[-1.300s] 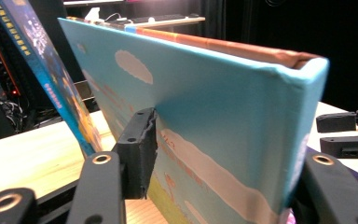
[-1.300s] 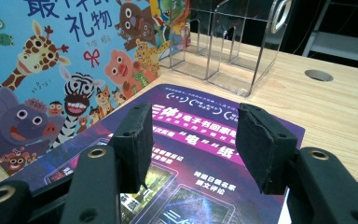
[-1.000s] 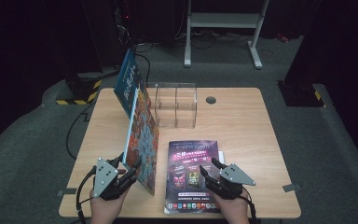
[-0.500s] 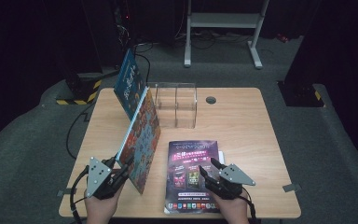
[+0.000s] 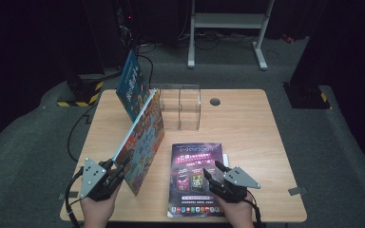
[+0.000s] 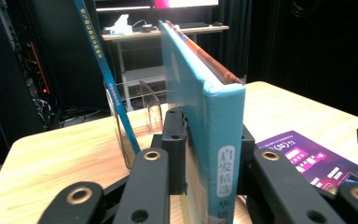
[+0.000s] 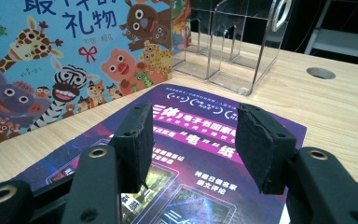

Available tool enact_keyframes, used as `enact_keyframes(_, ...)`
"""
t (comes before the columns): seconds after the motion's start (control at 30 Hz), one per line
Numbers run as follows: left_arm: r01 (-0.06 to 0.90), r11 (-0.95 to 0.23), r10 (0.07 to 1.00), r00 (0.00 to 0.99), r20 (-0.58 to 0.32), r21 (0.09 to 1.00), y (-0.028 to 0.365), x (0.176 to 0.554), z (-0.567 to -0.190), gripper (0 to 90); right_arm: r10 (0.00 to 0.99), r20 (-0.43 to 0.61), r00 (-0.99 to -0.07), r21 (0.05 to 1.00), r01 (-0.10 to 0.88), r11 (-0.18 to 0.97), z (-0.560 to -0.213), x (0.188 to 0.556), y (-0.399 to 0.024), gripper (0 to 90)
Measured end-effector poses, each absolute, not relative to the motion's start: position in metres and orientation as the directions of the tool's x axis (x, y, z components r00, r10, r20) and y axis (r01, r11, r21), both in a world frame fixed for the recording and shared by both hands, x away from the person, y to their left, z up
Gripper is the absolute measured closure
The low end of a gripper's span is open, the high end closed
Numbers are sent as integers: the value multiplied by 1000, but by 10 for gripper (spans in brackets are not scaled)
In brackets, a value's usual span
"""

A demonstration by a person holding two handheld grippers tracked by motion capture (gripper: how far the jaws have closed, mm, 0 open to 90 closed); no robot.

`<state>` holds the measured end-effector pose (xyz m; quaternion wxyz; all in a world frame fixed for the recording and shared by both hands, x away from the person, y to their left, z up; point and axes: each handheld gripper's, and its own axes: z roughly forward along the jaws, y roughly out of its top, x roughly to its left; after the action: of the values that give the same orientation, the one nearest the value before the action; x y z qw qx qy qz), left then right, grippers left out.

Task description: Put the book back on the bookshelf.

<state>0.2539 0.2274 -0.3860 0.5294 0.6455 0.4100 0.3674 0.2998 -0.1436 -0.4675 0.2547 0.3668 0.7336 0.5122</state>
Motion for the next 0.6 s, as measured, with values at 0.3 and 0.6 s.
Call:
enact_keyframes(0.3, 136, -93, 915, 403, 31, 986, 238, 257, -387, 781, 800, 11, -599, 939, 282, 198, -467, 300, -144, 472)
enact_keyframes(0.6, 138, -59, 910, 414, -3, 989, 242, 259, -388, 774, 801, 15, -599, 939, 283, 194, -467, 301, -145, 472)
